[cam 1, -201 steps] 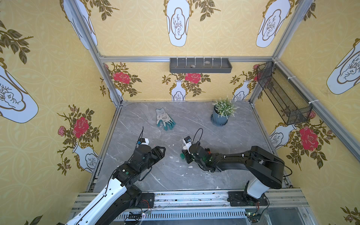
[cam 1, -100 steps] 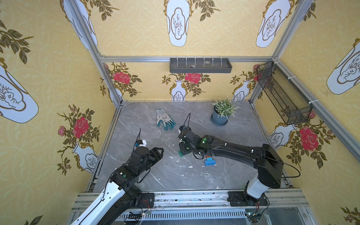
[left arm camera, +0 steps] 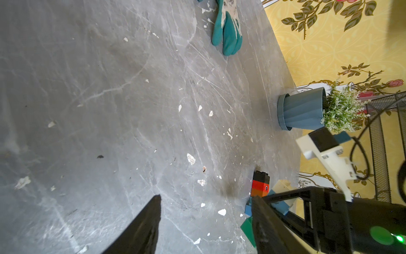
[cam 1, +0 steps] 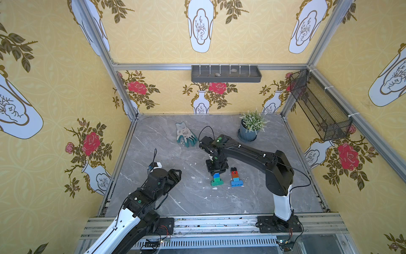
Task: Assemble the number 1 with lego
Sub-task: Adjust the lego brick at the center of the board.
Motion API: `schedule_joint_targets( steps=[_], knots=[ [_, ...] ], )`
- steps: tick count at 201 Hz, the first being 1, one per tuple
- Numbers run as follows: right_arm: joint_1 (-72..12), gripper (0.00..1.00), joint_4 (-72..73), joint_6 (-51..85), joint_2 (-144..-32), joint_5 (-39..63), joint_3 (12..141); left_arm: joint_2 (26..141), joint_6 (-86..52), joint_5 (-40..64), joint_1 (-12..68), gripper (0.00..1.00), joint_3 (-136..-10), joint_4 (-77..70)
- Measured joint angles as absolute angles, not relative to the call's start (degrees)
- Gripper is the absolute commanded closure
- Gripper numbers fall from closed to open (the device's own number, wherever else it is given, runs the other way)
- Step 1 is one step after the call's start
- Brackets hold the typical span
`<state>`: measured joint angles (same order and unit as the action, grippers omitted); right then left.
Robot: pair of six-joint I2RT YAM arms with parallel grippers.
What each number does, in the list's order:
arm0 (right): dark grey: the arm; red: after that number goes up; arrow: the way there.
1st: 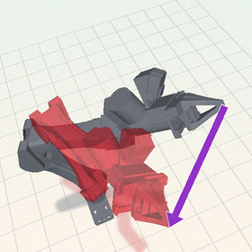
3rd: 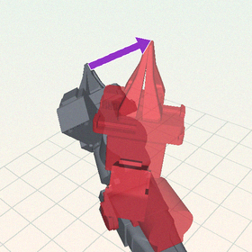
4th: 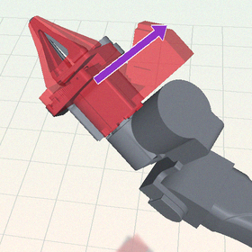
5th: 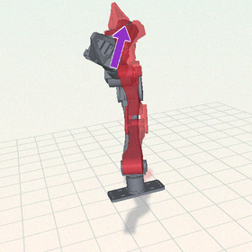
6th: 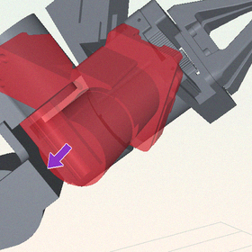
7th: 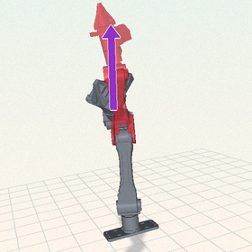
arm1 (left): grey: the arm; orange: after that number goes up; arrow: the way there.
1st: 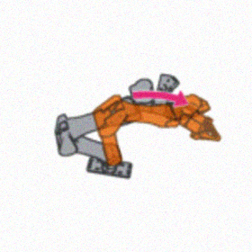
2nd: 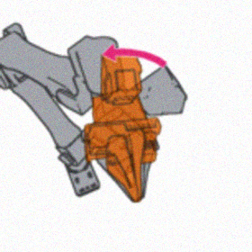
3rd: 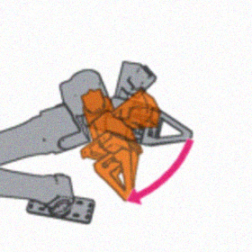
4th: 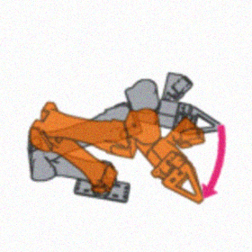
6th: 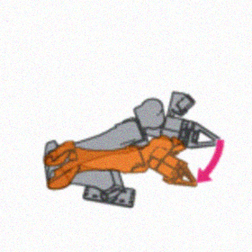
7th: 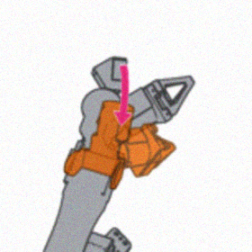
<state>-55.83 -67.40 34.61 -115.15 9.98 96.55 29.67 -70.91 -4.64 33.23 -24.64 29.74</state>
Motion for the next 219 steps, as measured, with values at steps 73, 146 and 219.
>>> schedule_joint_targets(
  steps=[73, 146, 219],
  knots=[
    [-49.8, 0.63, -68.8, 30.0, -121.8, 16.6, 97.1, 31.9, -70.4, -2.9, 33.2, 0.35, -24.0, 28.7],
    [-47.4, 0.53, -68.4, 27.3, -126.3, 17.4, 97.3, 32.2, -70.0, -3.0, 32.0, 0.35, -24.0, 28.0],
    [-47.4, 0.38, -65.3, 27.2, -125.6, 17.5, 96.7, 34.8, -69.1, -2.6, 31.0, 0.33, -24.7, 26.7]
  ],
)
